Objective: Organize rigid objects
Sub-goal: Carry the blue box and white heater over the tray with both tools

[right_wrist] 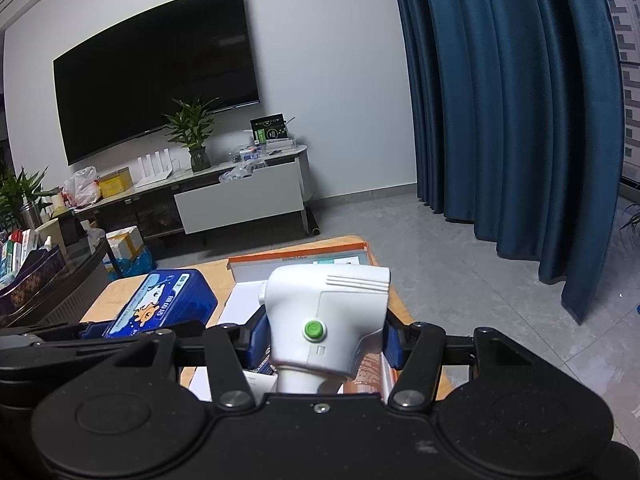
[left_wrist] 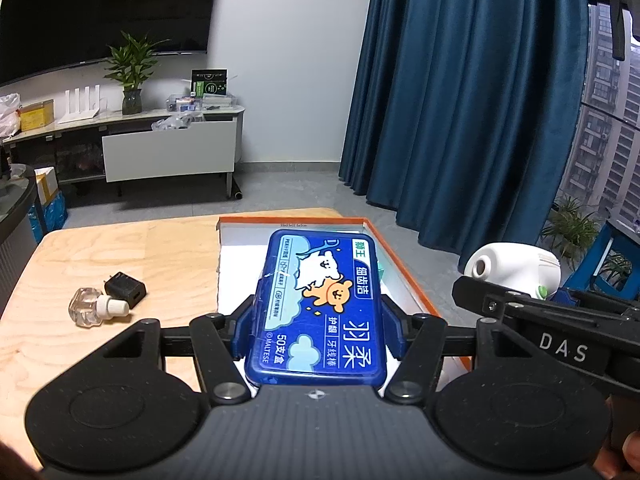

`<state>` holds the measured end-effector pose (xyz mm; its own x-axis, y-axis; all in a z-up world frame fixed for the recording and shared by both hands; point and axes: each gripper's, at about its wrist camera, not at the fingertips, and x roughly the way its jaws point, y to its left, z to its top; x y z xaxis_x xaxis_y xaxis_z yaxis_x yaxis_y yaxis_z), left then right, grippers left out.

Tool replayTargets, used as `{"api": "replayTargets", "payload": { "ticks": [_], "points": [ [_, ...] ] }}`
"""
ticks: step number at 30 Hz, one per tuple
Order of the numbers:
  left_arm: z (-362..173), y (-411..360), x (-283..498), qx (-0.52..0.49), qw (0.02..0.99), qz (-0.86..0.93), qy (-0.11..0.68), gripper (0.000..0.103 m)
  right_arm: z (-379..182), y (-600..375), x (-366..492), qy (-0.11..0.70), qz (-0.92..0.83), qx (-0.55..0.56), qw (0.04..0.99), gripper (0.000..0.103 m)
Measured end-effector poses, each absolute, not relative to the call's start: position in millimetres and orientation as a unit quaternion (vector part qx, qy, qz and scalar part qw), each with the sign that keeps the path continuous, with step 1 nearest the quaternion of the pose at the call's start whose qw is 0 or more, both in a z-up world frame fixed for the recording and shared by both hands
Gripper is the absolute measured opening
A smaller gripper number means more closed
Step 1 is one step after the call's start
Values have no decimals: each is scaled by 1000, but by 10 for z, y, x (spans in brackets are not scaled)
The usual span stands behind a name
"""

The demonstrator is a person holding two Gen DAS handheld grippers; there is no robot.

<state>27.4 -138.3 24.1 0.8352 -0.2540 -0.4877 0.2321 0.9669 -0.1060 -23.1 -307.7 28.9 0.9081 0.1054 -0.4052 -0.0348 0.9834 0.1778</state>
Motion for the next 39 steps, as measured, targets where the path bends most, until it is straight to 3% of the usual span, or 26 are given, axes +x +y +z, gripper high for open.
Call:
{"api": "replayTargets", "payload": {
  "ticks": [20,39],
  "points": [
    [211,-1311,379,-31,955,-121,268,63,253,-3091,-31,225,51,80,970,67],
    [341,-1232,1068,-31,955,-111,274,63,346,-3205,797,245,68,98,962,67]
  ]
}}
